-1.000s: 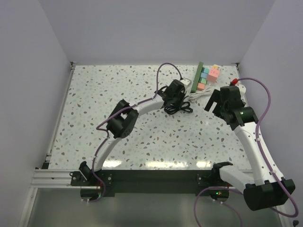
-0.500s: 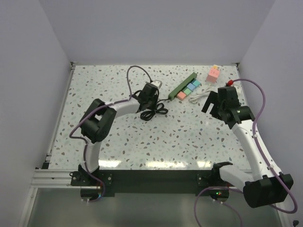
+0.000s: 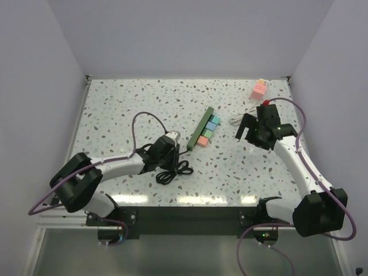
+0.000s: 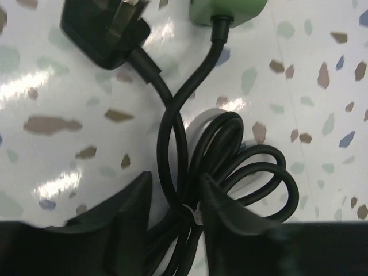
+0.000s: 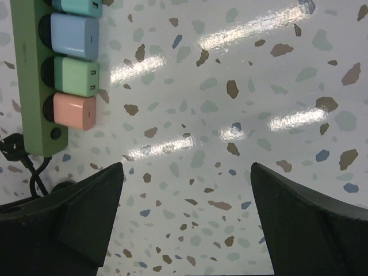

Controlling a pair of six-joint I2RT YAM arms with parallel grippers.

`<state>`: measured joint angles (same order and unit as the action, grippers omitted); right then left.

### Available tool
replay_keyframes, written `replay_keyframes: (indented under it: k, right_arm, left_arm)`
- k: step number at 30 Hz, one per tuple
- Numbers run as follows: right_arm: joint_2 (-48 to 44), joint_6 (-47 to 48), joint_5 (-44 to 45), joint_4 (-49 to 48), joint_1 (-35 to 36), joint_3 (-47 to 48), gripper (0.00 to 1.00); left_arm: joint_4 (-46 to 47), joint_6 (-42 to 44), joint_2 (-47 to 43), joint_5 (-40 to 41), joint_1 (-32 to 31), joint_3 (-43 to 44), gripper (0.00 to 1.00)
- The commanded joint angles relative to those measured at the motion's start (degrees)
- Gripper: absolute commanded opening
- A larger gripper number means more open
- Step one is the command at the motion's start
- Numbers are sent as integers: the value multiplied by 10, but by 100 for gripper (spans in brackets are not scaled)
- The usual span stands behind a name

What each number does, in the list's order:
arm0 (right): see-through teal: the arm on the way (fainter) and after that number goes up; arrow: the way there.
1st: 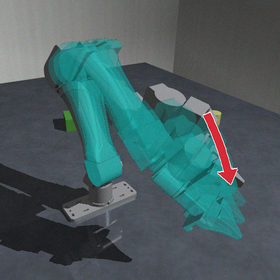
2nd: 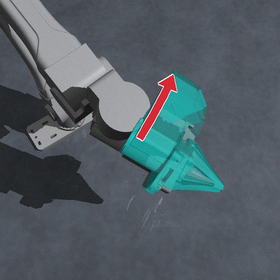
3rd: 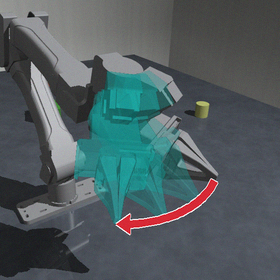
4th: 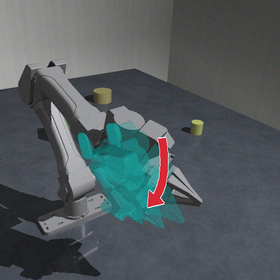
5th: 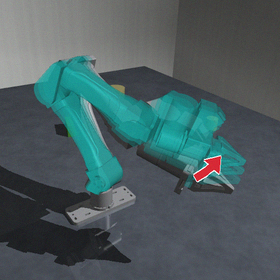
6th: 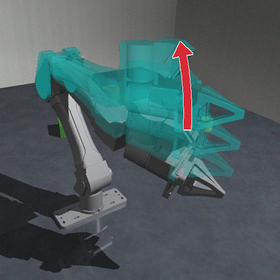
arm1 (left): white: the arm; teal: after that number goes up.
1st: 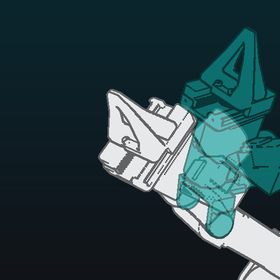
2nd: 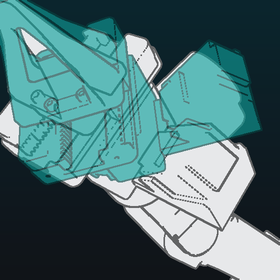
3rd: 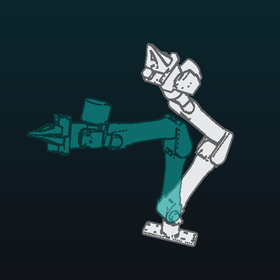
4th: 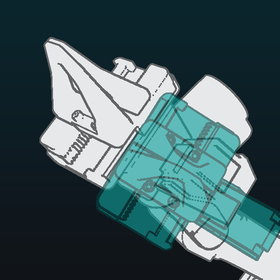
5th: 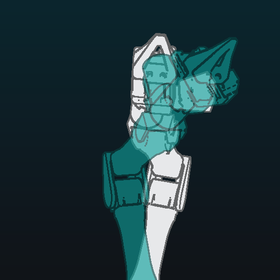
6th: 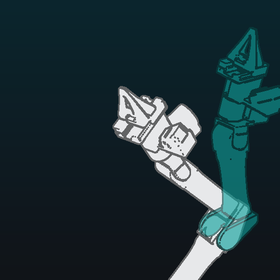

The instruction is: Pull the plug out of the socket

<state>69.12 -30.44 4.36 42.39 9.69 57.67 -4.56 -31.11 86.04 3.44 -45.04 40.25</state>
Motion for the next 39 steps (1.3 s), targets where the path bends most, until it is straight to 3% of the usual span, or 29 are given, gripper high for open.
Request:
replay_keyframes:
  k: [1, 2, 4, 5, 6, 11, 16, 19, 26, 30, 33, 36, 37, 39]
  right_arm:
    - [2, 4, -42, -29, -1, -8, 95]
    - [5, 6, -43, -29, -1, -10, 95]
    - [6, 8, -43, -28, 0, -13, 95]
    - [6, 10, -43, -26, 0, -14, 95]
    - [4, 10, -44, -24, 0, -14, 95]
    - [-7, 11, -64, -28, 0, -25, 96]
    - [-17, 5, -79, -32, 0, -34, 96]
    - [-25, -2, -95, -35, 0, -36, 96]
    - [-48, -4, -109, -39, 0, -48, 96]
    - [-48, 2, -115, -43, 1, -55, 94]
    - [-44, 4, -124, -54, 0, -61, 91]
    - [-41, 0, -136, -71, 0, -68, 89]
    - [-40, -1, -140, -77, 0, -70, 88]
    - [-39, -12, -154, -97, 0, -77, 87]
  left_arm:
    - [-66, -40, -57, -9, -10, -39, 49]
    - [-78, -39, -63, -9, -11, -33, 66]
    - [-95, -34, -75, -8, -13, -12, 83]
    - [-110, -25, -76, -5, -15, 16, 97]
    - [-117, -20, -76, -3, -15, 34, 100]
    - [-136, 73, -26, 22, -15, 155, 100]
    - [-162, 169, 119, 9, -14, 272, 100]
    - [-161, 200, 168, 9, -13, 295, 100]
    - [-151, 235, 188, 3, -12, 307, 99]
    - [-158, 244, 235, -7, -12, 322, 91]
    - [-134, 240, 250, -16, -10, 308, 76]
    - [-114, 228, 254, -29, -1, 287, 58]
    - [-107, 225, 254, -32, 2, 284, 47]
    - [-102, 216, 250, -46, 5, 274, 33]
